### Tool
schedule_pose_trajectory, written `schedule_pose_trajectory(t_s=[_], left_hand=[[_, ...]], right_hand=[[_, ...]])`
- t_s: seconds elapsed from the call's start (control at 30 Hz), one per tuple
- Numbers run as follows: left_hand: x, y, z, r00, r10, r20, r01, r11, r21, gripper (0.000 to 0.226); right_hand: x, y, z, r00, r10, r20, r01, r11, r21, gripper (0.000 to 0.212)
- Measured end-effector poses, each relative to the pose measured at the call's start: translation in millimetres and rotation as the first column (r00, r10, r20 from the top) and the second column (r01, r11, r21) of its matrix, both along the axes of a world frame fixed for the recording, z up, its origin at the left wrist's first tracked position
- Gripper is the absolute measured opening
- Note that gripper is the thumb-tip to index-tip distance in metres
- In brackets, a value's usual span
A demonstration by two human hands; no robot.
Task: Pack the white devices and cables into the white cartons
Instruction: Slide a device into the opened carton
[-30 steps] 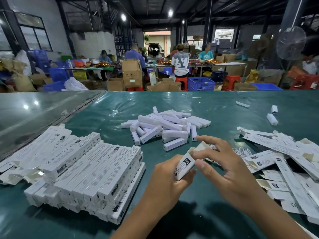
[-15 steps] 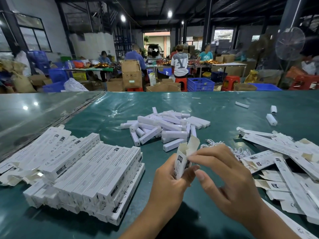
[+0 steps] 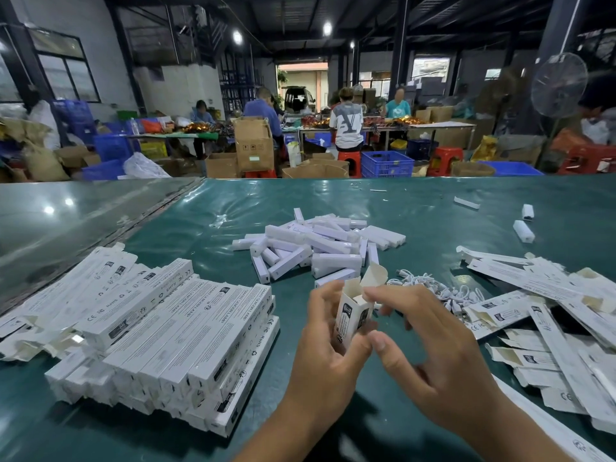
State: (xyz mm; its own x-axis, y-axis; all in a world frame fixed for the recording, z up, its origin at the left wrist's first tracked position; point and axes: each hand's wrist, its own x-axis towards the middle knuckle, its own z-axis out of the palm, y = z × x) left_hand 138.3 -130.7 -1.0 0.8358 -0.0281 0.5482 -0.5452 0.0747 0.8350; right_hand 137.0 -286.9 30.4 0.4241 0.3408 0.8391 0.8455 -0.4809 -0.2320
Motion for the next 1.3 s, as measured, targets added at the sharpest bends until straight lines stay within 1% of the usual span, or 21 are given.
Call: schedule_pose_trajectory(t_s=[0.03,0.07,0.1,0.17,0.27,0.4,0.5,0.63,0.7,0.77,0.87,0.93,1.0,1.1,1.3], left_hand=[[-0.8,0.2,0.8,0.998,0.032,0.048,-0.032,0.999,-0.006,0.048],[-2.0,0.1,2.2,0.993,0.064,0.097,-0.065,0.998,0.001,0.046],[-3.5,-0.2,3.9,0.987,0.092,0.130,-0.093,0.996,0.009,0.042],[-6.6,-0.2,6.9,0.980,0.137,0.145,-0.139,0.990,0.005,0.032],[-9.9,-0.5,8.8,0.982,0.118,0.146,-0.116,0.993,-0.020,0.027],[-10.4,-1.7,10.1,0.979,0.127,0.160,-0.131,0.991,0.015,0.030],[-10.2,-1.5,10.4,0.983,0.086,0.165,-0.086,0.996,-0.003,0.027],[-9.4,2.2,14.6,0.978,0.070,0.197,-0.076,0.997,0.025,0.023],[-8.4,4.7,16.6,0.971,0.080,0.224,-0.088,0.996,0.024,0.024],[-7.6,5.5,17.2,0.964,0.102,0.246,-0.113,0.993,0.031,0.026],[-10.5,2.6,17.8,0.962,0.087,0.259,-0.105,0.993,0.057,0.024],[-13.7,0.1,17.7,0.958,0.045,0.283,-0.074,0.993,0.095,0.022],[-14.9,-2.4,17.6,0.946,0.019,0.324,-0.072,0.986,0.152,0.021],[-14.6,-4.1,18.8,0.939,0.023,0.343,-0.090,0.980,0.179,0.022],[-16.1,-4.0,18.5,0.958,0.049,0.283,-0.091,0.986,0.136,0.027]], right_hand=[[0.5,-0.6,-0.1,1.000,0.003,-0.015,-0.003,1.000,0.016,0.034],[1.0,-1.5,-0.5,1.000,0.008,-0.030,-0.007,0.999,0.037,0.033],[1.2,-2.2,-1.1,0.999,0.014,-0.043,-0.011,0.998,0.060,0.032],[0.8,-2.4,-2.6,0.997,0.028,-0.068,-0.022,0.996,0.086,0.032],[-0.3,-2.0,-2.1,0.996,0.038,-0.084,-0.030,0.995,0.094,0.032],[-1.9,-3.1,4.0,0.991,0.076,-0.109,-0.063,0.990,0.123,0.031],[-1.4,-6.0,6.4,0.989,0.080,-0.125,-0.063,0.989,0.131,0.031],[2.0,-7.6,3.9,0.971,0.148,-0.189,-0.107,0.972,0.210,0.032],[2.9,-5.8,1.3,0.956,0.198,-0.219,-0.138,0.955,0.261,0.032],[3.7,-3.1,-0.5,0.933,0.252,-0.257,-0.156,0.926,0.343,0.030],[4.5,0.5,0.7,0.884,0.285,-0.370,-0.086,0.878,0.472,0.033],[3.8,1.4,3.6,0.834,0.307,-0.458,-0.056,0.874,0.483,0.033],[2.0,1.3,7.6,0.799,0.342,-0.495,-0.073,0.871,0.485,0.032],[-1.0,2.7,11.7,0.814,0.351,-0.463,-0.113,0.877,0.467,0.027],[-3.5,3.3,12.1,0.888,0.299,-0.348,-0.134,0.894,0.427,0.030]])
